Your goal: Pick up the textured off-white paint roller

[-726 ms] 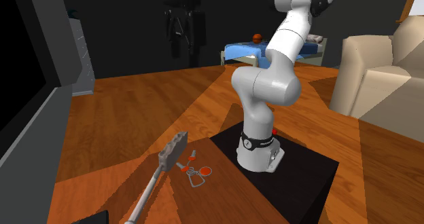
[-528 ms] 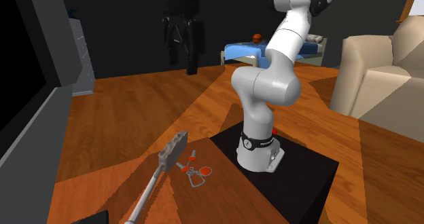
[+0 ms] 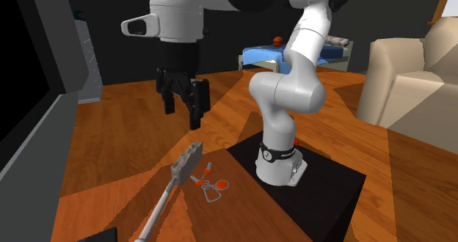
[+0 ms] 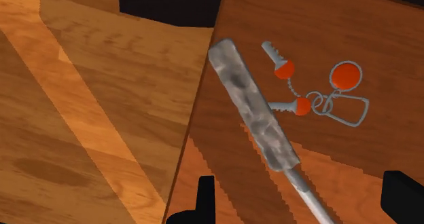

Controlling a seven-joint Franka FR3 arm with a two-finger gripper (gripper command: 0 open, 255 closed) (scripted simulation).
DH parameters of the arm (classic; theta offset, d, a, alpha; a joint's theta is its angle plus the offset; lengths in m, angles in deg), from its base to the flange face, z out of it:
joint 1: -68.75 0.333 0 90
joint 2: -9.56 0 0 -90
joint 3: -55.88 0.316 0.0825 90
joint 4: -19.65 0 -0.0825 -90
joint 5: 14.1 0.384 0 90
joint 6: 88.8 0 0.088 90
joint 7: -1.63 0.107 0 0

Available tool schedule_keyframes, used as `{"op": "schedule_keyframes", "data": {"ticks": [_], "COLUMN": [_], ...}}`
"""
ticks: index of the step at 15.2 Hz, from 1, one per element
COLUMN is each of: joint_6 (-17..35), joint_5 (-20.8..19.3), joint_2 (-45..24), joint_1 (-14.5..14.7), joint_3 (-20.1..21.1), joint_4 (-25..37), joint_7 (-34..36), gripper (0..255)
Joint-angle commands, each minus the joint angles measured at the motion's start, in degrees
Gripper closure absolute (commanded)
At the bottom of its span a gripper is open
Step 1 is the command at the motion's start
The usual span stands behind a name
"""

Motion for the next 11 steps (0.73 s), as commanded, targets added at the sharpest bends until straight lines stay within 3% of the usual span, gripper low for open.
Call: {"op": "schedule_keyframes", "data": {"ticks": [1, 7, 11], "joint_6": [4.90, 19.03, 22.67], "joint_5": [-0.24, -1.00, -1.21], "joint_2": [-2.03, -10.96, -12.72], "joint_1": [0.96, 3.34, 3.26], "joint_3": [-0.38, -2.01, -2.11], "joint_4": [-2.15, -5.90, -7.78], "joint_7": [-2.22, -9.11, -8.89], "gripper": [0, 0, 0]}}
